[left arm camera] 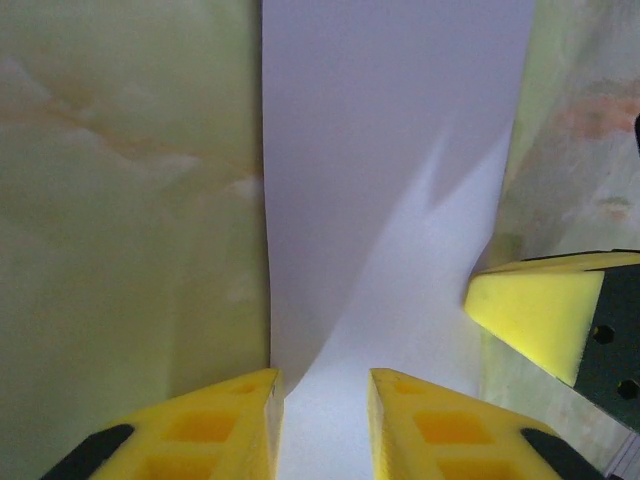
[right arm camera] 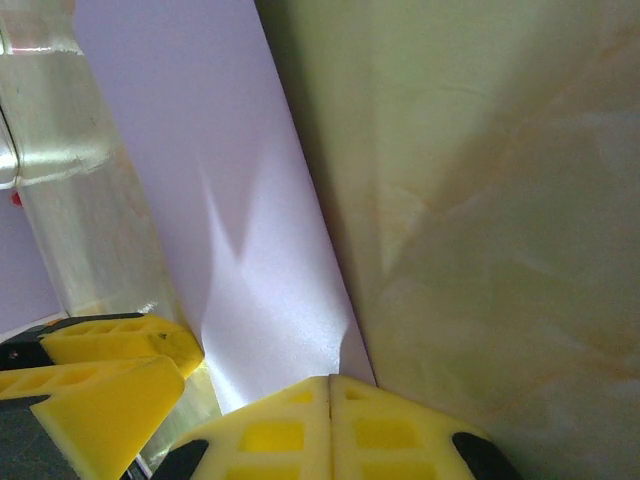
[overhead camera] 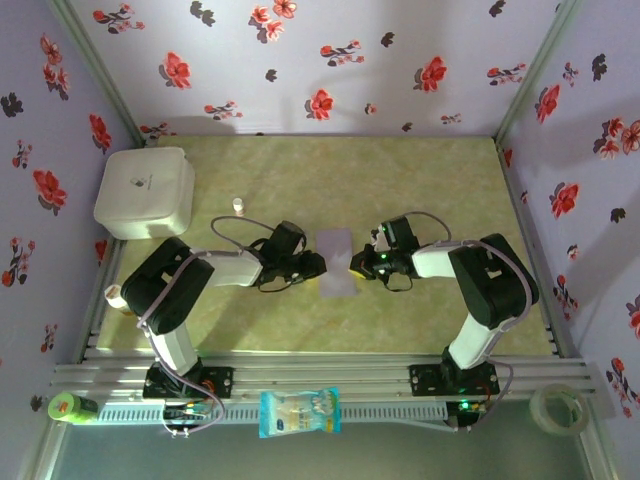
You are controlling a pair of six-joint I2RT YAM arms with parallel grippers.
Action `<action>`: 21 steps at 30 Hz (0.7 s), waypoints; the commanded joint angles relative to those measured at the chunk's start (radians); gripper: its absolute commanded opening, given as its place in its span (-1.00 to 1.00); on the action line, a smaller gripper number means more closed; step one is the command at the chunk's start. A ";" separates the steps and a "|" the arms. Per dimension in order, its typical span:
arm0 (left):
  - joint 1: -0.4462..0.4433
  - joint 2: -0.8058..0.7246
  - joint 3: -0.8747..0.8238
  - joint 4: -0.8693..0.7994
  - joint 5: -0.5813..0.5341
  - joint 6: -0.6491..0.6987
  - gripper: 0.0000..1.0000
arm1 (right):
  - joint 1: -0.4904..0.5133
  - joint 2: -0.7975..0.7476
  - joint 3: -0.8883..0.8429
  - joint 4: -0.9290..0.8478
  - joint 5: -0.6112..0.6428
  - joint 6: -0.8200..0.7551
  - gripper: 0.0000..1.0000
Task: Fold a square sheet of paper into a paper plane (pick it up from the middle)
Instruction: Third fold the triangle at the center of the table.
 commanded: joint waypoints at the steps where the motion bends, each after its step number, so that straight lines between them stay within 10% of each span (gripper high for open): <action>1: 0.006 0.010 -0.007 0.008 -0.017 -0.013 -0.42 | -0.003 0.051 -0.032 -0.073 0.076 -0.001 -0.87; 21: 0.007 0.007 -0.006 0.015 -0.045 -0.009 -0.39 | -0.002 0.050 -0.033 -0.070 0.074 0.001 -0.87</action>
